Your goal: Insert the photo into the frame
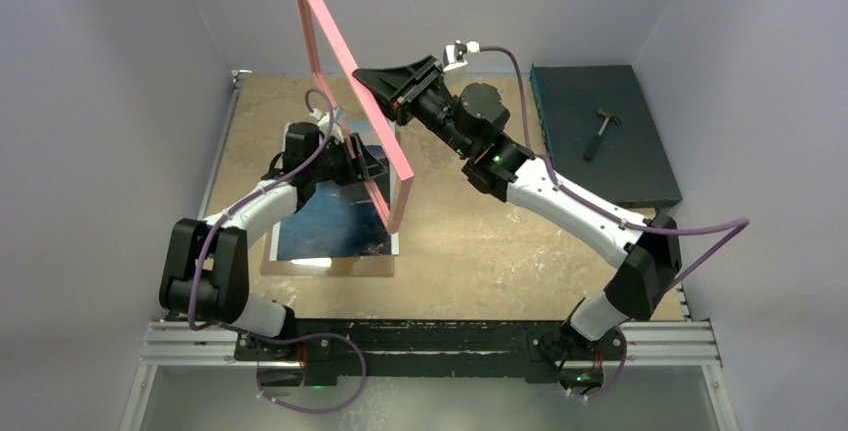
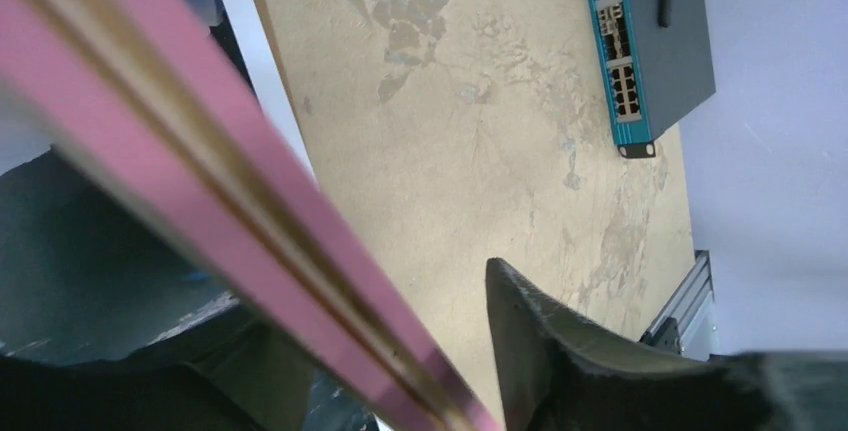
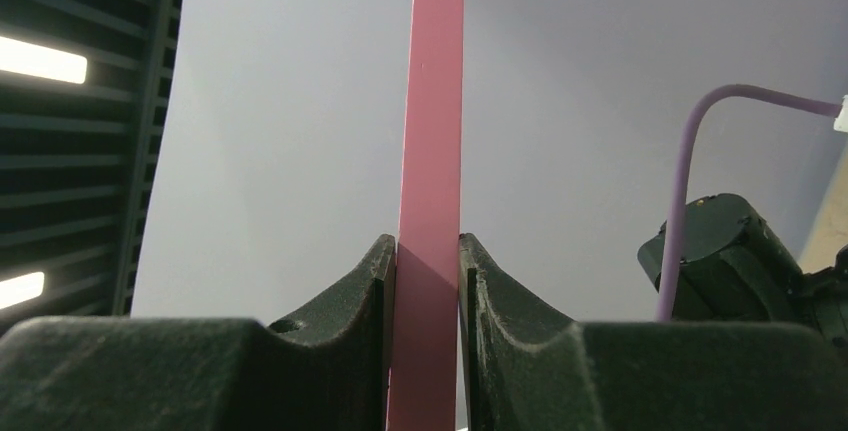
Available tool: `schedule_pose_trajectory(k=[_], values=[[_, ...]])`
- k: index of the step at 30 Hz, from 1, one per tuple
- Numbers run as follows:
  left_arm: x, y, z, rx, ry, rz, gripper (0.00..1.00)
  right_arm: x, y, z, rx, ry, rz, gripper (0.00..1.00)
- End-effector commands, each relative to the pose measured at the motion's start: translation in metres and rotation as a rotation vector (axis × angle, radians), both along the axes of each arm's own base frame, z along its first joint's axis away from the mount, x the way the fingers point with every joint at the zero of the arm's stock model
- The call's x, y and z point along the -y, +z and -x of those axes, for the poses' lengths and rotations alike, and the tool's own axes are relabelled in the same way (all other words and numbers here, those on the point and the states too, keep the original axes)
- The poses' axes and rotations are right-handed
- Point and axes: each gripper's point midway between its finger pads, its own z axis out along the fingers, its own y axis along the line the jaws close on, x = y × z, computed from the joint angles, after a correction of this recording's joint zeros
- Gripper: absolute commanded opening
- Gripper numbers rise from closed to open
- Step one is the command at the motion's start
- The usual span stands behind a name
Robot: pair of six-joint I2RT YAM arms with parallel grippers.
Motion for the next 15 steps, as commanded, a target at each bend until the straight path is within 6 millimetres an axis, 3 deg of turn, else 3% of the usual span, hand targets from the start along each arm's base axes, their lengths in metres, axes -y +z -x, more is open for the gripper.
schedule_pose_trajectory(k=[1, 5, 10, 15], values=[[0.009, 0.013, -0.005, 0.058, -0.039, 0.045, 0.49, 0.027, 0.061, 0.031, 0.117, 0.043, -0.179, 0.0], [0.004, 0.013, -0.01, 0.081, -0.028, 0.001, 0.27, 0.036, 0.052, 0.032, 0.1, 0.022, -0.168, 0.0], [-0.006, 0.009, -0.013, 0.108, -0.009, -0.073, 0.17, 0.046, 0.033, 0.025, 0.078, -0.013, -0.118, 0.0], [-0.02, 0.0, -0.016, 0.119, 0.014, -0.175, 0.08, 0.061, -0.009, 0.017, 0.029, -0.056, -0.008, 0.0]])
